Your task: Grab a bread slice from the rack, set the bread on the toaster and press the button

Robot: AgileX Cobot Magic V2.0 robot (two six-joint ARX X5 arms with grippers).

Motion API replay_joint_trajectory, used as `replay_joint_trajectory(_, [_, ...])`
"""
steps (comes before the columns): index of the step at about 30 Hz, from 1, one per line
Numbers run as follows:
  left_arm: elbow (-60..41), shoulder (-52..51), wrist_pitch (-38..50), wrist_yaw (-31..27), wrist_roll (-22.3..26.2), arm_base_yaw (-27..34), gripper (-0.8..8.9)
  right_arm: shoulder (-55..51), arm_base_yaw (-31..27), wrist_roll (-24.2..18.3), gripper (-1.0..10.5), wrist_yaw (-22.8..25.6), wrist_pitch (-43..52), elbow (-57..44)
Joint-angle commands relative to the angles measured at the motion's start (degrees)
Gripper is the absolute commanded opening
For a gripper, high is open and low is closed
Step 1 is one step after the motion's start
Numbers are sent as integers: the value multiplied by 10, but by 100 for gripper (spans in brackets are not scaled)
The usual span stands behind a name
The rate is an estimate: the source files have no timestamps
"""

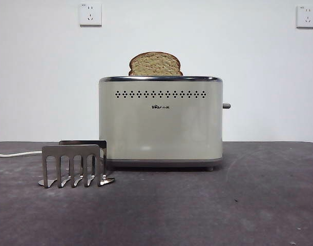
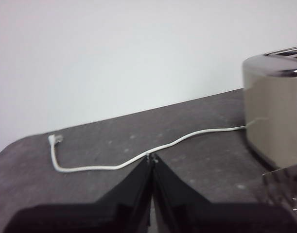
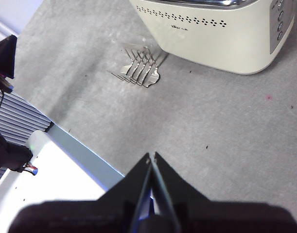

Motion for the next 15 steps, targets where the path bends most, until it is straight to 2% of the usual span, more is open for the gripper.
replay_joint_trajectory(1, [-22, -10, 5, -24, -26, 2, -3, -1, 1, -5, 1, -1, 2, -4])
replay_joint_trajectory(7, [-55, -14, 4, -25, -31, 2, -3, -1, 1, -5, 1, -1, 2, -4])
replay_joint_trajectory(15, [-59, -24, -62, -21, -86, 1, -3, -1, 1, -5, 1, -1, 2, -4])
